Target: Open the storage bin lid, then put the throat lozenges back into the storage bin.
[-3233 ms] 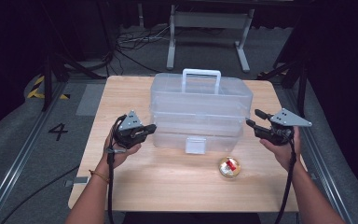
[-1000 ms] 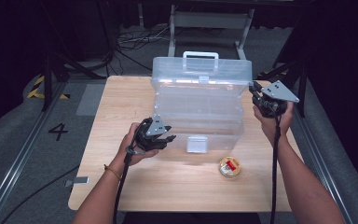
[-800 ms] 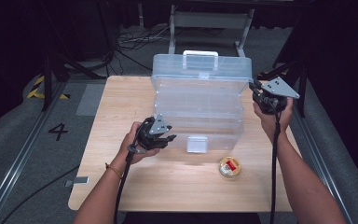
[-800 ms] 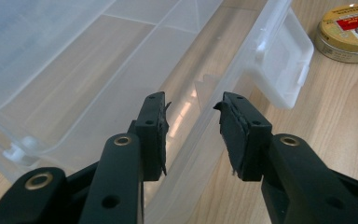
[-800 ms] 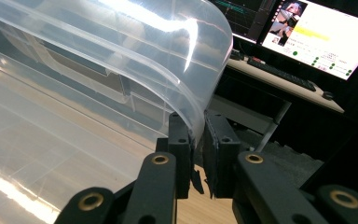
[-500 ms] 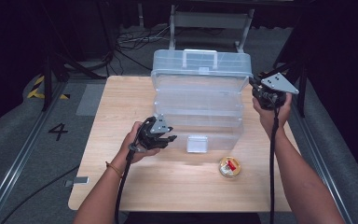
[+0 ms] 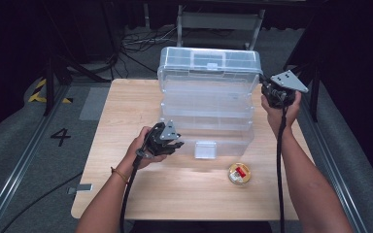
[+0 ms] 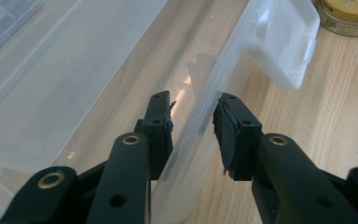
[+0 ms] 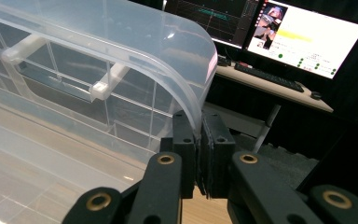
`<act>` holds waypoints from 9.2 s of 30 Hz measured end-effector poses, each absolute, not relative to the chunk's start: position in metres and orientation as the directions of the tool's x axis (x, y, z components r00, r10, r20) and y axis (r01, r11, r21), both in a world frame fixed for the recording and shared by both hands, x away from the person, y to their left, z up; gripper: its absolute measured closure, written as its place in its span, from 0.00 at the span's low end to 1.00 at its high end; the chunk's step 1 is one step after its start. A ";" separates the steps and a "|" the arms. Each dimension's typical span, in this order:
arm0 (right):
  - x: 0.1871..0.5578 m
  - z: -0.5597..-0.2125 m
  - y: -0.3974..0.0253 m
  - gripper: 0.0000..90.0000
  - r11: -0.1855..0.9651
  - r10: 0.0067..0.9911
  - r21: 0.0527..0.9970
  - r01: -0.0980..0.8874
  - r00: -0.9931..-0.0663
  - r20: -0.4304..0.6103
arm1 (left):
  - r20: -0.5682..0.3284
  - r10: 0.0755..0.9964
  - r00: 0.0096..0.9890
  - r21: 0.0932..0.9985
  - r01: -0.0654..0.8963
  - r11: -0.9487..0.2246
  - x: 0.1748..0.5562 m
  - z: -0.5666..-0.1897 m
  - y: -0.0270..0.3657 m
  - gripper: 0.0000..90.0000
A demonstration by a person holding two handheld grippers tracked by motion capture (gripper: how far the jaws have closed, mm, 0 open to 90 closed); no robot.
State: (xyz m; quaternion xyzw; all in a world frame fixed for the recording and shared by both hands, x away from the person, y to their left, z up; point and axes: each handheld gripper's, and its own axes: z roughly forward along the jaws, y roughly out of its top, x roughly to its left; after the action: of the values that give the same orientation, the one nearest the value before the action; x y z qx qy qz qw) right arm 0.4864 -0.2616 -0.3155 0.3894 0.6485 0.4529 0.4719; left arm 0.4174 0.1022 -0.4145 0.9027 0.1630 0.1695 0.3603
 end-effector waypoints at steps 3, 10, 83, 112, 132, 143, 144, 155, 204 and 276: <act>0.489 -0.315 -0.261 0.95 0.283 0.934 0.956 0.080 -0.249 -0.256 | 0.194 0.414 0.889 0.705 0.168 -0.689 0.417 -0.414 0.102 0.75; 0.496 -0.312 -0.262 0.96 0.269 0.936 0.959 0.089 -0.258 -0.239 | 0.204 0.386 0.900 0.691 0.147 -0.707 0.419 -0.413 0.103 0.78; 0.591 -0.303 -0.262 0.95 0.157 0.957 0.958 0.240 -0.277 -0.088 | 0.161 0.150 0.975 0.325 0.091 -0.941 0.444 -0.389 0.076 0.91; 0.648 -0.313 -0.259 0.94 0.191 0.955 0.903 0.385 -0.287 -0.079 | 0.189 0.184 0.965 0.368 0.104 -0.924 0.438 -0.393 0.078 0.89; 0.675 -0.326 -0.264 0.93 0.164 0.952 0.860 0.483 -0.307 -0.009 | 0.199 0.199 0.960 0.391 0.108 -0.914 0.436 -0.396 0.079 0.88; 0.683 -0.331 -0.265 0.92 0.166 0.954 0.838 0.519 -0.300 -0.003 | 0.194 0.204 0.960 0.403 0.112 -0.908 0.436 -0.397 0.079 0.87; 0.683 -0.331 -0.265 0.92 0.166 0.954 0.838 0.519 -0.300 -0.003 | 0.195 0.201 0.960 0.400 0.109 -0.910 0.436 -0.397 0.080 0.87; 0.672 -0.329 -0.278 0.92 0.208 0.953 0.814 0.542 -0.299 -0.045 | 0.194 0.221 0.956 0.411 0.125 -0.903 0.440 -0.399 0.078 0.86; 0.482 -0.323 -0.302 0.87 0.494 0.778 0.756 0.429 -0.606 -0.164 | 0.196 0.375 0.906 0.579 0.202 -0.790 0.427 -0.402 0.098 0.75; 0.384 -0.447 -0.208 0.22 0.910 0.362 0.229 0.345 -0.932 -0.036 | -0.011 0.643 0.766 0.689 0.472 -0.550 0.356 -0.484 0.206 0.20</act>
State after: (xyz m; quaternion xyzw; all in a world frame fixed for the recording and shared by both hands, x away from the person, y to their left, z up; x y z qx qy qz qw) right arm 0.3839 -0.2083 -0.4472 0.1809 0.9765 0.1102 0.0387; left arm 0.3565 0.2059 -0.4843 0.8719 0.3195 0.1219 0.3505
